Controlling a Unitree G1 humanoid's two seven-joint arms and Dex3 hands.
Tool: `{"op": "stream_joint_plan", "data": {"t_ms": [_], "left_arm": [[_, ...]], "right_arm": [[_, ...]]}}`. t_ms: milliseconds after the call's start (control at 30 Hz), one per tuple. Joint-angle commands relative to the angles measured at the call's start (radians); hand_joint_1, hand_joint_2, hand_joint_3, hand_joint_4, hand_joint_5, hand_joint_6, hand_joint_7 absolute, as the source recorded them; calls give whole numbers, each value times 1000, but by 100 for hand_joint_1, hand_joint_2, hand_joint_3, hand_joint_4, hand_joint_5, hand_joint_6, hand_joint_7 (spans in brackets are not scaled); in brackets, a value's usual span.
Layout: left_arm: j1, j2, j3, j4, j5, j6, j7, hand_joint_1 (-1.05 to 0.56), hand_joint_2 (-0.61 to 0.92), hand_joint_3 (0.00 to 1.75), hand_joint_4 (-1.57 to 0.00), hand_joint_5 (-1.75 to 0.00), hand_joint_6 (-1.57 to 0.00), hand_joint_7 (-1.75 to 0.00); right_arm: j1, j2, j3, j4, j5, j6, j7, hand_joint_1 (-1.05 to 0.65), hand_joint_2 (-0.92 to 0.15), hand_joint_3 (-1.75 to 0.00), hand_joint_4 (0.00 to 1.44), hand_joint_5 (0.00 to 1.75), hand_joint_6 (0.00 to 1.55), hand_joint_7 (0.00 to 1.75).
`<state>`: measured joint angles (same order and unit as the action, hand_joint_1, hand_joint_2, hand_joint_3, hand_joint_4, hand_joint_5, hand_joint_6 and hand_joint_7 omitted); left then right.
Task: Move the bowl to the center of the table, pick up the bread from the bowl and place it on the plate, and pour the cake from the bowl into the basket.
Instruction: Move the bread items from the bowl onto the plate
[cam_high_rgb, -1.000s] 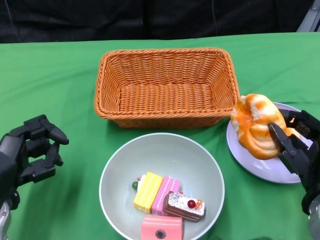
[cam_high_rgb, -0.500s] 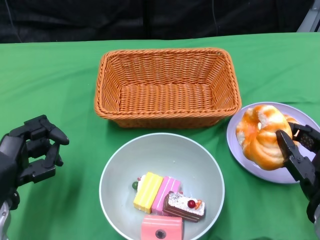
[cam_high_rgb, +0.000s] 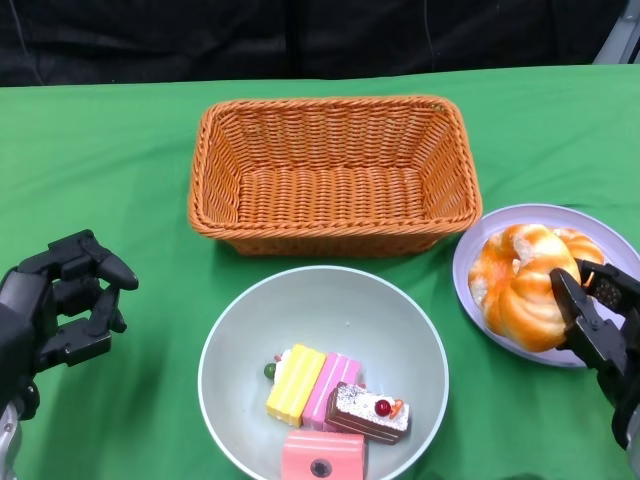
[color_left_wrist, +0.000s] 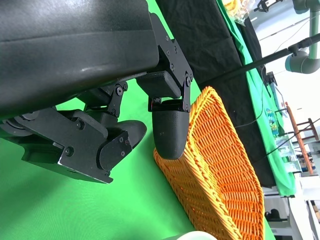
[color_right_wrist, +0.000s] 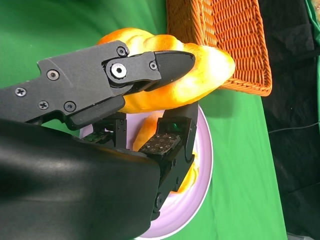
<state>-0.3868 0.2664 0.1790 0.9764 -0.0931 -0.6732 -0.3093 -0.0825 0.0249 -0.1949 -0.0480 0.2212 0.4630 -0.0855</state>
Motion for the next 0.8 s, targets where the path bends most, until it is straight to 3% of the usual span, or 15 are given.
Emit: {"op": "stream_joint_plan", "data": {"t_ms": [33,367,600,633,667,733,800], "left_arm": [[-11,23,7,6,4,-8,9,-1,63,101,-69,-174,-71,-144],[-7,24,8,1,1,-6,6,-1,63,102,-70,-174,-71,-144],[-6,24,9,2,-3,-2,-3,-1,64,101,-69,-174,-70,-145],[-5,24,8,2,-3,-2,-4,0,64,101,-69,-174,-70,-145],[-5,24,8,1,-3,-3,-5,0,64,101,-69,-174,-70,-144],[-6,25,6,7,5,-9,5,0,64,101,-69,-174,-70,-144],[-9,26,4,14,11,-14,10,-1,63,101,-69,-173,-71,-143]], "right_arm": [[-23,-24,-2,27,-15,-1,1,-18,-92,-31,57,139,63,95],[-37,-37,5,69,-54,-11,6,-19,-92,-30,55,135,60,92],[-25,-37,39,97,-143,-110,-32,-18,-92,-27,57,125,63,78],[-20,-34,47,94,-162,-123,-47,-18,-92,-27,48,105,58,58],[-17,-32,52,92,-176,-133,-57,-18,-92,-26,48,94,61,41],[-11,-29,61,92,-196,-166,-67,-18,-92,-27,45,80,62,22],[-8,-27,68,97,-211,-200,-72,-17,-92,-27,42,75,59,16]]}}
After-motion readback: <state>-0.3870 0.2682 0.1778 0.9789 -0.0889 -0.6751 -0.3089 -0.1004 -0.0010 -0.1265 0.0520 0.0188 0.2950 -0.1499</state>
